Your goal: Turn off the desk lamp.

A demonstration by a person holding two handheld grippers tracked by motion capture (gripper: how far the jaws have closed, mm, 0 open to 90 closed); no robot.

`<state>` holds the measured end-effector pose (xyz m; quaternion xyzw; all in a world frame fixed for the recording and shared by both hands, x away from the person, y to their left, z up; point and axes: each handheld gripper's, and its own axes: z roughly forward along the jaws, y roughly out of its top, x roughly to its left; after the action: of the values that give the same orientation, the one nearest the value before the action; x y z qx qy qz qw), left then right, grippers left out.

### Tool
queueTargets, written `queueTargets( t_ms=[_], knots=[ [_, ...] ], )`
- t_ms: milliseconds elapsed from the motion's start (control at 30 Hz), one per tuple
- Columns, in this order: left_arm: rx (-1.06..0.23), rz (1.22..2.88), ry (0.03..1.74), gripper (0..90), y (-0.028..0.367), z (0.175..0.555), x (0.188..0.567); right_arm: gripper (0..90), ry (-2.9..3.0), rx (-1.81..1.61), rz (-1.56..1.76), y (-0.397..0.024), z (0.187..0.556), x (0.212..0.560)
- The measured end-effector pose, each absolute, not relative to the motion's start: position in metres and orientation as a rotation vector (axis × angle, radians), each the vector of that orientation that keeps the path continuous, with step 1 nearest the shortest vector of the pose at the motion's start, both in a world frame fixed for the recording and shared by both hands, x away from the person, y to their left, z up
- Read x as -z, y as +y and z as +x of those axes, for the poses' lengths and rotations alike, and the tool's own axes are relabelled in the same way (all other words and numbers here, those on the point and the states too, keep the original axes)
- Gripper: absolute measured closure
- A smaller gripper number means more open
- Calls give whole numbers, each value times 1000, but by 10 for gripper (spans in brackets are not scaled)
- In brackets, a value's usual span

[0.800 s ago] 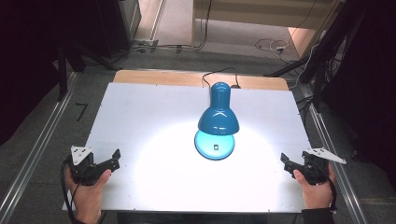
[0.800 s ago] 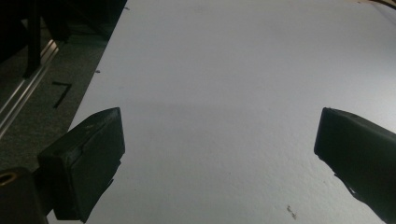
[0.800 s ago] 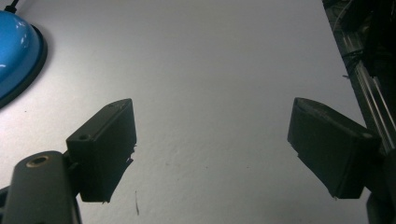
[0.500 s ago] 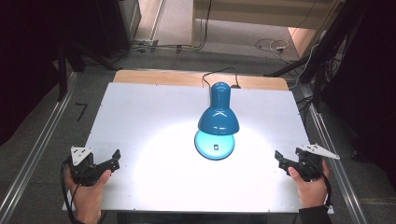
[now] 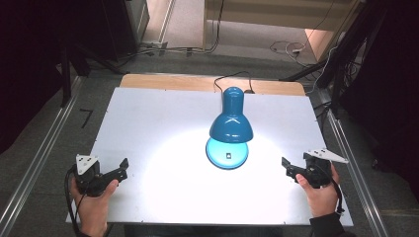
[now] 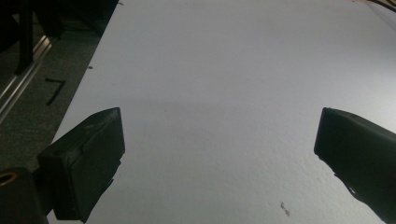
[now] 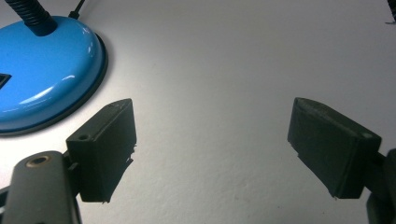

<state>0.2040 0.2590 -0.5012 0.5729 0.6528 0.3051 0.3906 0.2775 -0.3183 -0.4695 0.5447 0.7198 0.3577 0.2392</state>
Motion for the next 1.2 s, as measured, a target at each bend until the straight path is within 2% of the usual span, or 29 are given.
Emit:
queueTargets(
  t_ms=[1200],
  knots=[
    [-774, 1457, 1649, 22, 258, 205, 500, 162, 2040, -999, 1391, -283, 279, 467]
  ],
)
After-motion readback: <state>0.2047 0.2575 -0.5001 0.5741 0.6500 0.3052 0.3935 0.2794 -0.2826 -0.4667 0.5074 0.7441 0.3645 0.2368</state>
